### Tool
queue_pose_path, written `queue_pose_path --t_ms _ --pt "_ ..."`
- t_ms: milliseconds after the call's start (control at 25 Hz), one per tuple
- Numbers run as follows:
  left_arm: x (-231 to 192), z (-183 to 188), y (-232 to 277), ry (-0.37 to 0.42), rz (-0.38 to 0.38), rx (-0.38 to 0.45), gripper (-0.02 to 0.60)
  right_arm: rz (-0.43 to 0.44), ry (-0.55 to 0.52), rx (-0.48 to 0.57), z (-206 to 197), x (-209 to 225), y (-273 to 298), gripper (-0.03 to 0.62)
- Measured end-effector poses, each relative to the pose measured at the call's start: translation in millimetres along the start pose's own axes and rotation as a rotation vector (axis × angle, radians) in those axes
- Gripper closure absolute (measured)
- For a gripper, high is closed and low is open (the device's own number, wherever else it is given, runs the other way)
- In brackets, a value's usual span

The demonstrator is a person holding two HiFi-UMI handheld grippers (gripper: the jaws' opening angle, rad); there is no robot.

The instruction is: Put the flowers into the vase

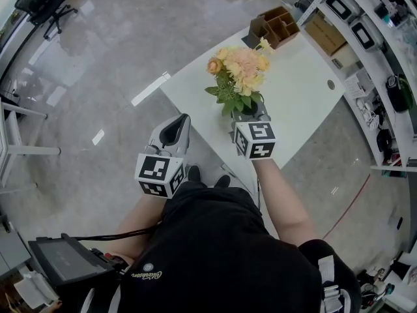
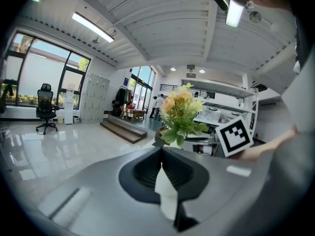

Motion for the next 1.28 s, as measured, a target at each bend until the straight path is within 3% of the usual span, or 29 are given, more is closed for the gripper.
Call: queue_pose_path --t_ms 520,1120,1280 --pt "2.2 2.7 2.9 0.003 -0.008 0.005 0.575 0.016 -0.071 -0.096 -9.2 -5.4 6.2 0.548" --pt "0.7 7.9 3.2 -0.003 -0.01 0.031 0.575 0.014 -0.162 -0.187 -0.9 -6.3 4.8 0.506" --pt "1.9 7.7 3.1 -0.004 -0.008 0.039 0.575 0.027 -0.161 -0.203 0.4 -4.0 3.9 0.468"
Point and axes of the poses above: the fingertips, and each gripper's own axes: y forward along the fingers, x to its right, z out of its top, the point moved 9 cm from there along -y, backward along the fingers, and after that the axes turned 13 degrees about -z, right-handed, at the moved point
